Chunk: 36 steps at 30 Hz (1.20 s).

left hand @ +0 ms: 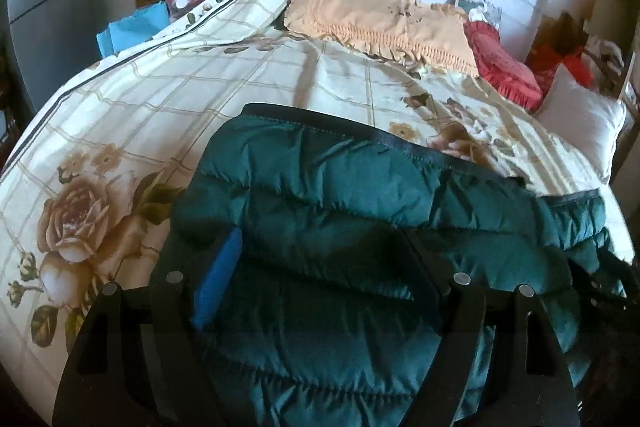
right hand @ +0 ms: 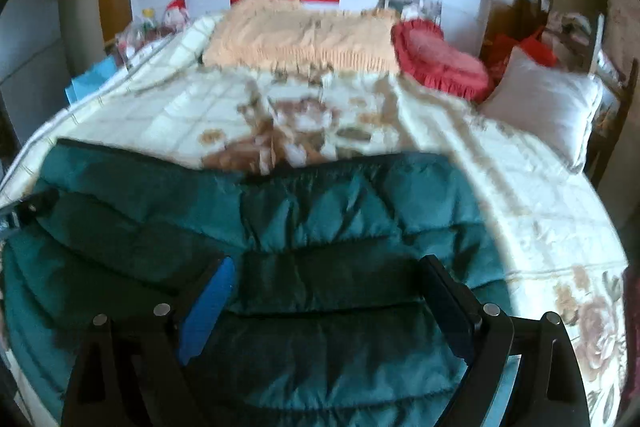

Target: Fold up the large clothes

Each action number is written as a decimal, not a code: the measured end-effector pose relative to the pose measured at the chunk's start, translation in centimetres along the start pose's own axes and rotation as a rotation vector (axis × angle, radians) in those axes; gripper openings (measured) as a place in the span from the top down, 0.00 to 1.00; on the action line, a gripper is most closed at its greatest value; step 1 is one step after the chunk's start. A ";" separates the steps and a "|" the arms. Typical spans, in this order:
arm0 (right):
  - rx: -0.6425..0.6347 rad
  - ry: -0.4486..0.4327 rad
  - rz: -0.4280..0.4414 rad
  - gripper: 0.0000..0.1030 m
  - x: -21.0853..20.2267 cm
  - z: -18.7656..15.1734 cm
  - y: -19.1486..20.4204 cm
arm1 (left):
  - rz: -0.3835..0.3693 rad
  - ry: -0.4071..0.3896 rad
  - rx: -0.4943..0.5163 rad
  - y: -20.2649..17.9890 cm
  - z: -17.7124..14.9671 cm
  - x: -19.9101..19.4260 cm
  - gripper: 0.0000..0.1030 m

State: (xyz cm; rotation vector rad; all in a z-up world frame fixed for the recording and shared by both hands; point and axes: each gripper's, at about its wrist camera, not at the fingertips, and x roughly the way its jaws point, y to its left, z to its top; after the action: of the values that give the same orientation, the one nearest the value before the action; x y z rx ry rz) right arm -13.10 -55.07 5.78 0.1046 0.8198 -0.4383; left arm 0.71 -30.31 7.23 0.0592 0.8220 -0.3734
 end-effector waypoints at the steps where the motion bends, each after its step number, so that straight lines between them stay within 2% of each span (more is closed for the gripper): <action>1: 0.015 -0.005 0.001 0.11 0.5 -0.1 -0.1 | 0.005 -0.001 0.009 -0.1 -0.1 0.2 0.22; 6: 0.028 0.009 -0.011 0.10 2.4 0.0 -0.1 | 0.010 0.017 0.024 -0.2 0.0 1.8 0.19; 10: 0.022 0.019 -0.022 0.10 2.0 0.3 0.0 | 0.013 0.030 0.025 -0.2 -0.1 2.4 0.18; 19: 0.044 -0.100 0.107 0.10 -5.8 -1.6 -0.3 | 0.019 0.030 0.034 -0.2 -0.1 2.5 0.18; 22: 0.006 -0.054 0.099 0.10 -5.1 -2.6 0.6 | 0.019 0.028 0.034 -0.2 -0.2 2.4 0.18; 24: -0.005 -0.007 0.076 0.10 -3.2 -3.4 1.1 | 0.018 0.029 0.033 -0.2 -0.2 2.4 0.18; 27: -0.009 -0.010 0.052 0.06 -1.9 -4.1 1.4 | 0.025 0.026 0.037 -0.1 -0.1 2.3 0.18; 30: -0.006 0.012 0.048 0.05 -2.0 -3.7 1.4 | 0.021 0.030 0.041 -0.1 -0.1 2.0 0.18; 33: 0.013 0.012 0.084 0.06 -3.6 -3.3 0.8 | -0.012 0.027 0.041 0.4 -0.2 0.8 0.18; 36: 0.039 -0.059 0.117 0.06 -7.0 -3.5 -0.3 | -0.036 0.012 0.031 1.4 -0.7 -1.2 0.18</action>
State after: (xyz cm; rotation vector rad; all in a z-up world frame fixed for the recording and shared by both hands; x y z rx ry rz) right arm -19.82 -52.12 8.44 0.1742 0.7436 -0.3455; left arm -0.05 -28.53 7.47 0.0758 0.8299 -0.4205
